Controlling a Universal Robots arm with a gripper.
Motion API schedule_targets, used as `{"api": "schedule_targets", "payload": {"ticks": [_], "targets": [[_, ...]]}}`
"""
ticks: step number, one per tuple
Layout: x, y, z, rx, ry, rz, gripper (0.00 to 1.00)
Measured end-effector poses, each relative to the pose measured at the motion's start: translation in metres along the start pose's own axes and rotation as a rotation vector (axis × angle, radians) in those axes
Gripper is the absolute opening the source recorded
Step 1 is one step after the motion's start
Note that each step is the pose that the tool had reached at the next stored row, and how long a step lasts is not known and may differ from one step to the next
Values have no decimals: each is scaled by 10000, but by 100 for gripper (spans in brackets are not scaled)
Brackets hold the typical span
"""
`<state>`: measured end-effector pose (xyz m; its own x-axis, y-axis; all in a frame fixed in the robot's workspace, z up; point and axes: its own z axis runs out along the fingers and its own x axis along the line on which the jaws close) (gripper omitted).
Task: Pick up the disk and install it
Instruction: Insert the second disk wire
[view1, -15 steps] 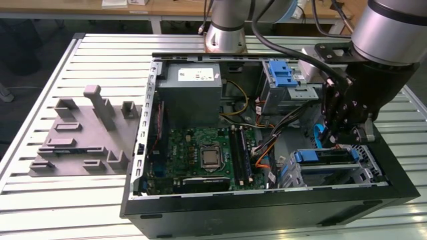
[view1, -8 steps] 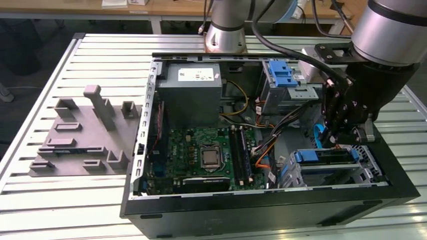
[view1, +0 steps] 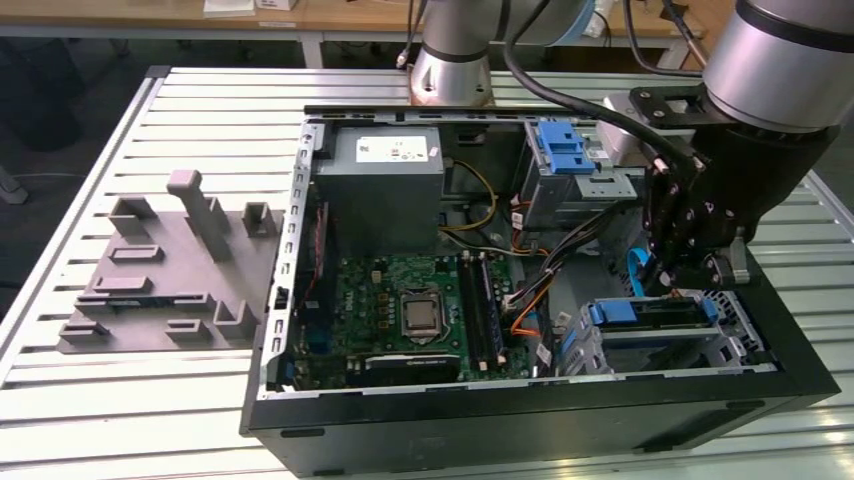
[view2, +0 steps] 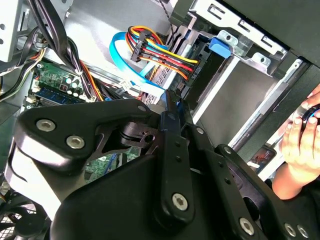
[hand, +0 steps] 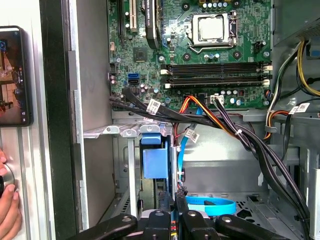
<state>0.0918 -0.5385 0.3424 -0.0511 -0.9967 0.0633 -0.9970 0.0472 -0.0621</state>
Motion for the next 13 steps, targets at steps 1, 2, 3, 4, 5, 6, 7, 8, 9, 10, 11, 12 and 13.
{"api": "schedule_targets", "payload": {"ticks": [1, 2, 3, 4, 5, 6, 7, 8, 9, 10, 11, 12, 13], "targets": [[0, 0, 0, 0, -11, 1, 16], [0, 0, 0, -11, -213, 13, 16], [0, 0, 0, -12, -230, 14, 16], [0, 0, 0, -13, -248, 15, 16], [0, 0, 0, -14, -266, 16, 16], [0, 0, 0, -15, -285, 17, 16], [0, 0, 0, -16, -303, 18, 16], [0, 0, 0, -17, -320, 19, 16], [0, 0, 0, -17, -338, 20, 16], [0, 0, 0, -18, -355, 21, 16], [0, 0, 0, -19, -373, 22, 16], [0, 0, 0, -21, -392, 24, 17], [0, 0, 0, -21, -409, 25, 17]]}}
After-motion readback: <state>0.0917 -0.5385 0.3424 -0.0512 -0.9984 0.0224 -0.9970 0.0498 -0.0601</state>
